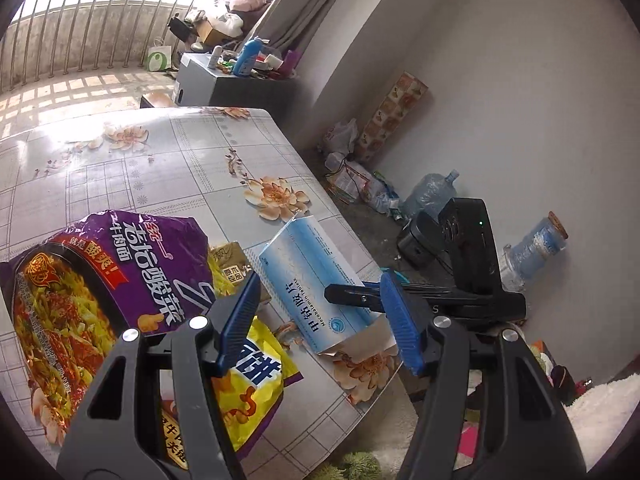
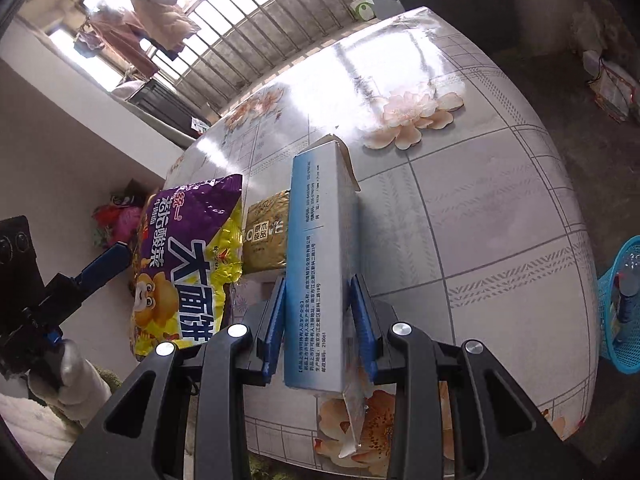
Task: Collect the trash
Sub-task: 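Close the right tool on the white-blue box and lift it, then close the left tool on the gold LOVE tissue packet while the right tool holds the box, then carry the box and gold packet over the blue basket and open both tools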
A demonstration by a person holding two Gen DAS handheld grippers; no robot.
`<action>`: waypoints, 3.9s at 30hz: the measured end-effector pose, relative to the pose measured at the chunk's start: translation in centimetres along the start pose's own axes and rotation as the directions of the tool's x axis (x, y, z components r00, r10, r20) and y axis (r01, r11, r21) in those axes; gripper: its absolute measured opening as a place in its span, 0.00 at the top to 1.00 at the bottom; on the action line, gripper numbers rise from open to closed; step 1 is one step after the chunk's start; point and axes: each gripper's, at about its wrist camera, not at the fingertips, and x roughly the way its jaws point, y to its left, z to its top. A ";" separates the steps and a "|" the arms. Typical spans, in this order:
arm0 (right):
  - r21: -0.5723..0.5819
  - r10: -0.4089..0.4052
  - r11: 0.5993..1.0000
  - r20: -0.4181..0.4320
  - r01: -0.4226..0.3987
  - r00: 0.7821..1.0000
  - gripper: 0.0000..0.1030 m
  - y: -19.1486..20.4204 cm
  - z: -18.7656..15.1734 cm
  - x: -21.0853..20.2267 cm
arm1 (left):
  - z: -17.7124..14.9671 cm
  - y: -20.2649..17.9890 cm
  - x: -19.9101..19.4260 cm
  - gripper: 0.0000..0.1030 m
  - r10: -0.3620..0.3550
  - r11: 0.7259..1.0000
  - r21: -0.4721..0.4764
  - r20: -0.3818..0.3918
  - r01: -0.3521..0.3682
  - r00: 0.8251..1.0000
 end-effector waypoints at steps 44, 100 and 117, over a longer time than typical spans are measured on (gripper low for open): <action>0.337 0.102 0.924 0.235 -0.180 0.967 0.69 -10.8 -6.4 -4.8 | -4.7 -3.1 15.4 0.49 0.436 0.879 0.280 -0.150 -0.385 0.887; 0.330 0.095 0.922 0.318 -0.204 0.943 0.68 -9.7 -7.9 -8.6 | -4.8 -6.6 10.2 0.52 0.417 0.876 0.289 -0.051 -0.387 0.907; 0.325 0.104 0.921 0.324 -0.213 0.941 0.68 -9.4 -8.0 -8.9 | -5.0 -6.8 10.2 0.52 0.427 0.868 0.299 -0.043 -0.396 0.903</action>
